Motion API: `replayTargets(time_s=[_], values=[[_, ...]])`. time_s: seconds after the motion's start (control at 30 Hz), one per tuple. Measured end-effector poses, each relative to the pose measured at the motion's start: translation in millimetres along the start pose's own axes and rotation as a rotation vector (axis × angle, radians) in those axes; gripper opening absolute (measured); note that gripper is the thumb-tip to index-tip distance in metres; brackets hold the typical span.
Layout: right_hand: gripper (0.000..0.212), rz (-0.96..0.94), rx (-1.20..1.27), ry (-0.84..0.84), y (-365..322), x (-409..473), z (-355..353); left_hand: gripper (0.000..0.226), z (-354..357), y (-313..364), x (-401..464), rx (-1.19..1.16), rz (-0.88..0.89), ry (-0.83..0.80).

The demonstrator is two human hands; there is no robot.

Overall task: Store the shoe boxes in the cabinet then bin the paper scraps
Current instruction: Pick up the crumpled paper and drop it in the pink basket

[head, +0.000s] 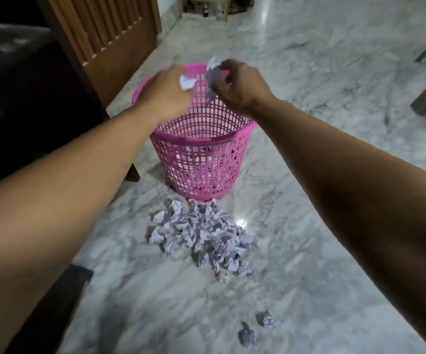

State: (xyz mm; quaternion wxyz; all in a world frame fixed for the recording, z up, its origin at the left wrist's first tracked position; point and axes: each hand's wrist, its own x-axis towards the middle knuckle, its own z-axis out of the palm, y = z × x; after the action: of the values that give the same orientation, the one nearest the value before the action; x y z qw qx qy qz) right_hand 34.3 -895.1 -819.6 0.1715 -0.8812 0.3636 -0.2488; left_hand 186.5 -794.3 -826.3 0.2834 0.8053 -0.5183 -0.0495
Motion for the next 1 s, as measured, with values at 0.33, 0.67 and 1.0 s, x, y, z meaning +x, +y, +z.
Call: replayTargets(time_s=[0.33,0.67,1.0], values=[[0.031,0.001,0.431,0.394,43.0,-98.5,35.6,0.015,55.3,-1.2,-105.0,-0.051,0.524,0.312],[0.090,0.325,-0.301,-0.426,99.6,-432.8,136.0,0.097,208.5,-73.1,-275.2,0.384,0.459,-0.615],[0.034,0.066,-0.307,-0.557,98.1,-447.6,175.3,0.052,239.3,-71.5,-313.9,0.417,0.370,-0.609]])
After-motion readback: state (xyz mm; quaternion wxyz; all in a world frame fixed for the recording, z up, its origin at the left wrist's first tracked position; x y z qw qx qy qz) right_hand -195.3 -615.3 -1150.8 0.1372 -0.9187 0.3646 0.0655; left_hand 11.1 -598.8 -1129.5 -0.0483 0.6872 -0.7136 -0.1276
